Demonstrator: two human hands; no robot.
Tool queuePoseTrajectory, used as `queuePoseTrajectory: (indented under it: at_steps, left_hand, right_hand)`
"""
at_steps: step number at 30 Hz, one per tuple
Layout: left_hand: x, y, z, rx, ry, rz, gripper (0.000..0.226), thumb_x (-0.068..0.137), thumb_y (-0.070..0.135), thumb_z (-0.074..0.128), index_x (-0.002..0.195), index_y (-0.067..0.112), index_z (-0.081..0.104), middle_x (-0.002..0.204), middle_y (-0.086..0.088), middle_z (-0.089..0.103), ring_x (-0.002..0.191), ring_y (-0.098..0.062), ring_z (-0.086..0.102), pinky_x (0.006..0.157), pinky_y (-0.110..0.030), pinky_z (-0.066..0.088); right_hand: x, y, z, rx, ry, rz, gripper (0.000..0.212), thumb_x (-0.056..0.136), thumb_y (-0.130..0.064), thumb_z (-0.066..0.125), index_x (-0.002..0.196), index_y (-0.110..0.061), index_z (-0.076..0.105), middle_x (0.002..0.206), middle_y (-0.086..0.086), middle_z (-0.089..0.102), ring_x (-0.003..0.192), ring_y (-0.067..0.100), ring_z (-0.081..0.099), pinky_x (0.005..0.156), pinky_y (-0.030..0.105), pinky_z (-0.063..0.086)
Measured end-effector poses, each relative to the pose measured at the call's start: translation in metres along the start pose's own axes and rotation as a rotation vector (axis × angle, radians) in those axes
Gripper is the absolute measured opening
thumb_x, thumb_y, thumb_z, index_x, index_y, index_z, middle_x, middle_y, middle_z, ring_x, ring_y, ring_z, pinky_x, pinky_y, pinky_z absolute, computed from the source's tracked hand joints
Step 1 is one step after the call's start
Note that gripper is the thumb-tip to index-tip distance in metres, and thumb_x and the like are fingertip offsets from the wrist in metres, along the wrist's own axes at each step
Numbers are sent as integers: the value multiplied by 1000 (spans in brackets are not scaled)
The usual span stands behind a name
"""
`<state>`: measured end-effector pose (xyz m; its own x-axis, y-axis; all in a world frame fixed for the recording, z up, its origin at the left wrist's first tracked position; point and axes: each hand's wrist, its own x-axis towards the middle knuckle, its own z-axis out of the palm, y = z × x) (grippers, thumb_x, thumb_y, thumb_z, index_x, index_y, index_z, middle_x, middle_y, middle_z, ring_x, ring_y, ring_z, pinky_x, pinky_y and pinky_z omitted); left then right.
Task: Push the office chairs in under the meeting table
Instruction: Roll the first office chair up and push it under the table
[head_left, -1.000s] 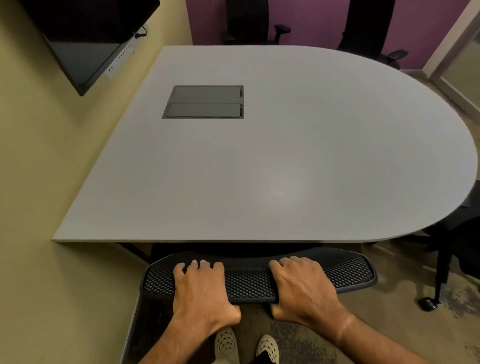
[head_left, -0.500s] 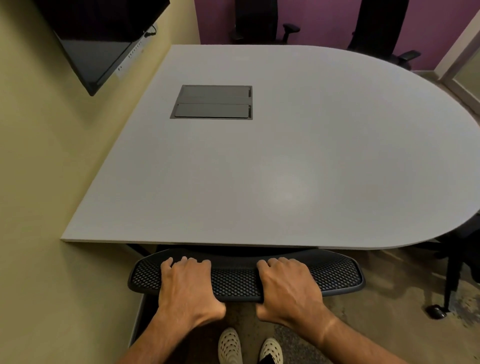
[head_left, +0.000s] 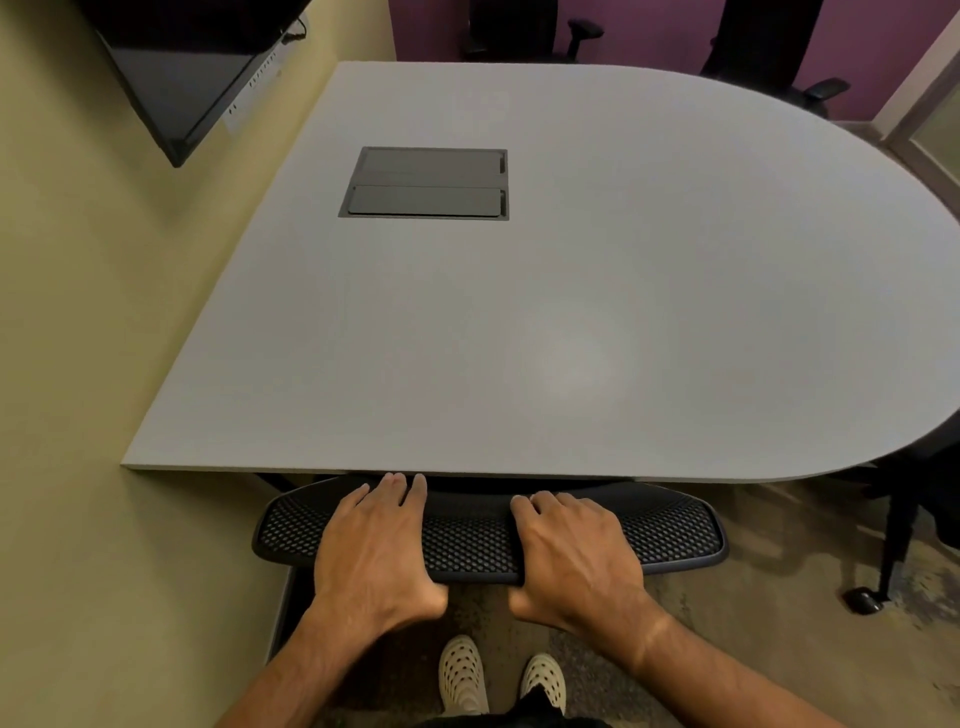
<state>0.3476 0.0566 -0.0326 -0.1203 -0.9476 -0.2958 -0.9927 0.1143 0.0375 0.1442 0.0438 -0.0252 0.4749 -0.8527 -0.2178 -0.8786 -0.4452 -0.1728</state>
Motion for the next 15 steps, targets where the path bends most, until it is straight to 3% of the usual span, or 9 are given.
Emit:
queuePoseTrajectory:
  at_steps: [7, 15]
  left_hand:
    - [-2, 3, -6, -19, 5, 15, 88, 58, 58, 56, 137, 19, 49, 132, 2, 58, 122, -15, 52, 106, -33, 36]
    - [-1, 3, -2, -2, 16, 9, 80, 56, 61, 51, 126, 23, 56, 122, 5, 62, 113, -14, 56, 102, -33, 41]
  right_hand:
    - [-1, 0, 0, -24, 24, -9, 42, 69, -51, 57, 98, -21, 51, 88, -2, 57, 79, 20, 56, 66, 31, 34]
    - [-3, 2, 4, -34, 58, -12, 47, 69, -58, 55, 99, -22, 53, 85, -3, 57, 75, 18, 55, 63, 31, 35]
